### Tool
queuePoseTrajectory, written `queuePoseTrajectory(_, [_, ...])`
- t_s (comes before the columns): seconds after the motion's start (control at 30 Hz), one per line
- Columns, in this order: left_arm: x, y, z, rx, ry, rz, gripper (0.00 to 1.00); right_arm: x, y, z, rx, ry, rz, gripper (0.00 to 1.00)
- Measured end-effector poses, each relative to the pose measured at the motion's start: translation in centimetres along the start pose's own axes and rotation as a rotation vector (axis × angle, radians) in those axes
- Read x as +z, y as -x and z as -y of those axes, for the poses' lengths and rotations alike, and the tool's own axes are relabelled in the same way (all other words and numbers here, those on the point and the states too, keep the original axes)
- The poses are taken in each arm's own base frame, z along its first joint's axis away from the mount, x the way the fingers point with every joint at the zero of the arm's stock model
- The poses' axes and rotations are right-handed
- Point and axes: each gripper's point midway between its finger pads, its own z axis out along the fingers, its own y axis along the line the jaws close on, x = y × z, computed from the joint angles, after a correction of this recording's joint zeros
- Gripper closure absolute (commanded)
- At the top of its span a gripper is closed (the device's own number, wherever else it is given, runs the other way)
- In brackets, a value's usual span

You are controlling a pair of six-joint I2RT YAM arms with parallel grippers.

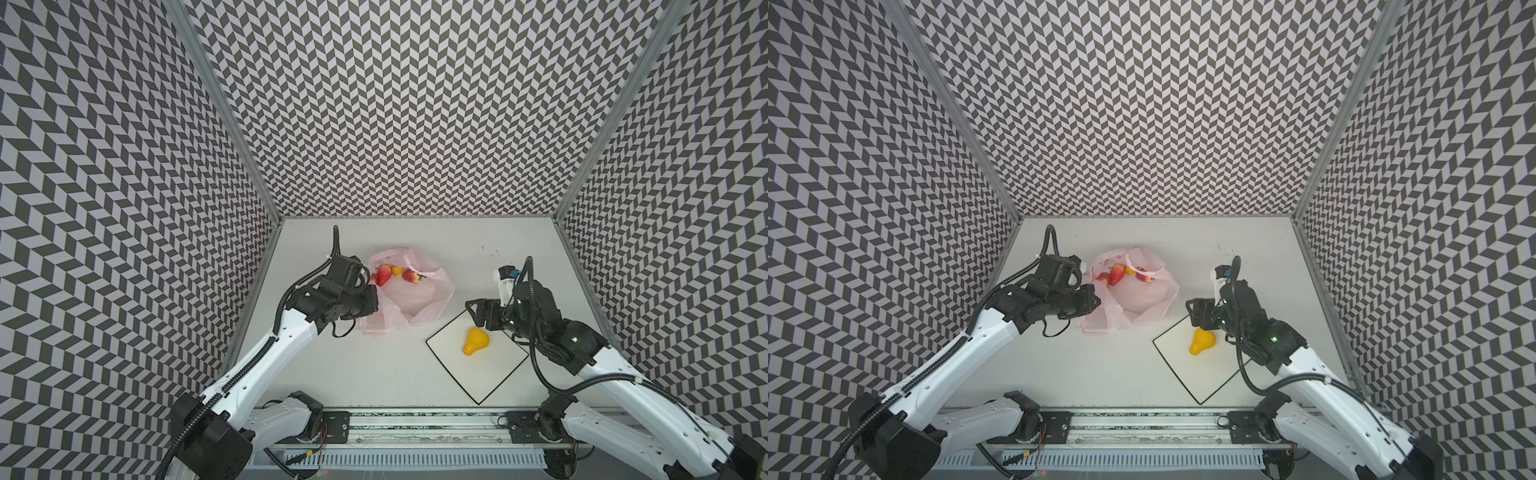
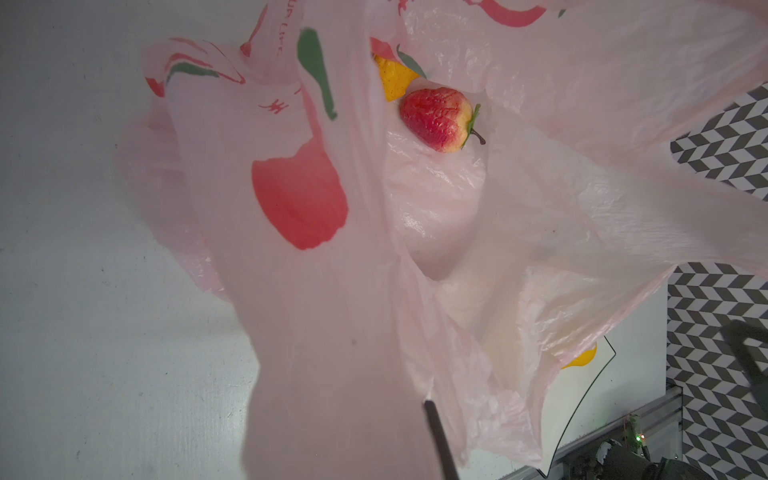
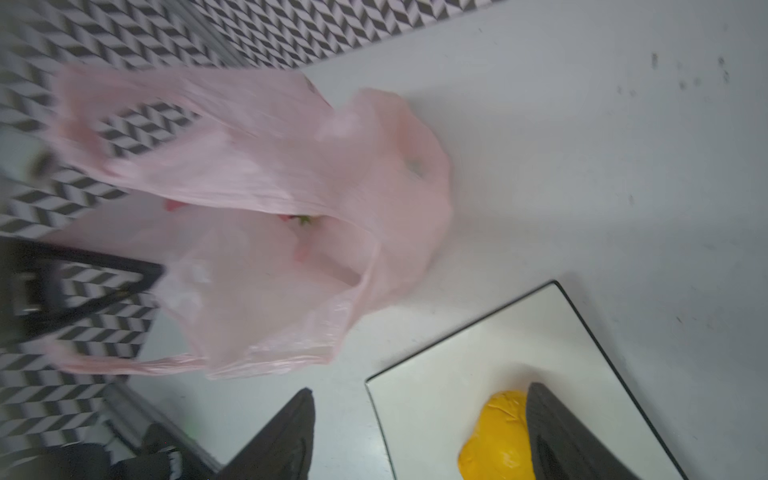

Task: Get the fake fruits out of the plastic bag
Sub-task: 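Lower the yellow pear onto the white tray and open the right gripper, then move the open right gripper back into the pink bag's mouth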

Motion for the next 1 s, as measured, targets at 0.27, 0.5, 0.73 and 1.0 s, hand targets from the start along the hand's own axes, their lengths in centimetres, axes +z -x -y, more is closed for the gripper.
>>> queuePoseTrajectory(0.27, [-0.1, -0.4, -0.3, 0.000, -0.001, 0.002, 1.00, -2.1, 2.7, -12.7, -0.329, 0.413, 0.156, 0.42])
queuePoseTrajectory(0.5, [-0.1, -0.6, -0.5, -0.001, 0.000, 0.000, 1.00, 4.6, 0.4, -18.3, -0.566, 0.412, 0.109, 0.61])
queuePoseTrajectory(0.73, [-0.8, -0.5, -0.3, -0.001, -0.012, 0.021, 1.00, 14.3, -2.0, -15.8, -0.557, 0.169, 0.004, 0.67])
queuePoseTrajectory(1.0, [-0.9, -0.5, -0.3, -0.006, -0.010, 0.026, 1.00, 21.1, -4.8, -11.3, -0.401, -0.028, -0.081, 0.66])
